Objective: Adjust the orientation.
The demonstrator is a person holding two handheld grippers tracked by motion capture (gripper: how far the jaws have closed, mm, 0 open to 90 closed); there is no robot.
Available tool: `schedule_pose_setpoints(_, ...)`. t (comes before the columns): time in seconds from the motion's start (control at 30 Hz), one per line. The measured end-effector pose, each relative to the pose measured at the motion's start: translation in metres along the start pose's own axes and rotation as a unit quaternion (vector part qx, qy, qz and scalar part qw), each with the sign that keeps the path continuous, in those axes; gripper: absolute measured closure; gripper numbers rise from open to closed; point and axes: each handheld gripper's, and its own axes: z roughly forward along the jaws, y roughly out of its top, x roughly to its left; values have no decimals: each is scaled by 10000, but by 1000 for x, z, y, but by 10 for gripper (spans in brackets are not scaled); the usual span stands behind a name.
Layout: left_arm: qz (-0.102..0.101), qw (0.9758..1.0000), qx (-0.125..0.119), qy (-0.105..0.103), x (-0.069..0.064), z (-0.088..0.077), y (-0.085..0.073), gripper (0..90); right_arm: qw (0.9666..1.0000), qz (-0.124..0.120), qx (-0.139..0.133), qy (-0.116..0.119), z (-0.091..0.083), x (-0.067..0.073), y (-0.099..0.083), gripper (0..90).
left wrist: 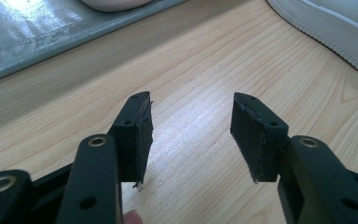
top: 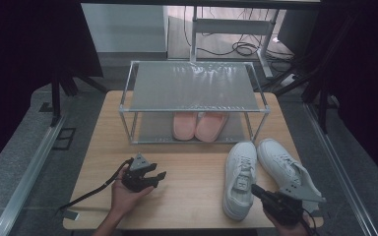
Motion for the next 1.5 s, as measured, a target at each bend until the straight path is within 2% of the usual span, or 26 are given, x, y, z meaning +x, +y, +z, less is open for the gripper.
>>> schedule_pose_setpoints(0.13, 3, 10000, 1, -5, 1, 0, 0, 492, 9989, -236, 204, 346, 15, 23, -1, 900)
schedule_pose_setpoints(0.23, 16, 10000, 23, -8, 1, 1, 0, 492, 9977, -306, 345, 499, 25, 32, -5, 900)
schedule_pose_setpoints(0.4, 21, 10000, 42, -2, 0, 2, -1, 492, 9967, -348, 462, 570, 31, 40, -10, 900)
schedule_pose_setpoints(0.53, 20, 10000, 62, -1, 0, 3, -1, 492, 9967, -448, 532, 409, 36, 44, -13, 900)
schedule_pose_setpoints(0.67, 17, 10000, 82, 0, 0, 4, -1, 492, 9968, -442, 539, 398, 35, 43, -15, 900)
schedule_pose_setpoints(1.0, 25, 9999, 139, -20, 0, 7, -3, 492, 9973, -282, 500, 456, 13, 32, -23, 900)
schedule_pose_setpoints(1.2, 17, 9999, 143, -17, 0, 8, -3, 492, 9972, -282, 475, 496, 13, 31, -24, 900)
schedule_pose_setpoints(1.27, 15, 9999, 143, -19, 0, 8, -3, 492, 9973, -270, 449, 517, 12, 30, -24, 900)
schedule_pose_setpoints(1.37, 17, 9999, 133, -14, 0, 8, -3, 492, 9983, -151, 261, 507, 3, 24, -19, 900)
schedule_pose_setpoints(1.4, 15, 9999, 134, -19, 0, 8, -3, 492, 9986, -122, 220, 467, 0, 21, -17, 900)
schedule_pose_setpoints(1.47, 10, 9999, 132, -28, 0, 8, -3, 492, 9997, -129, 124, 158, -4, 13, -10, 900)
schedule_pose_setpoints(1.5, 8, 9999, 128, -31, 0, 8, -3, 492, 9999, -79, 55, 92, -6, 7, -7, 900)
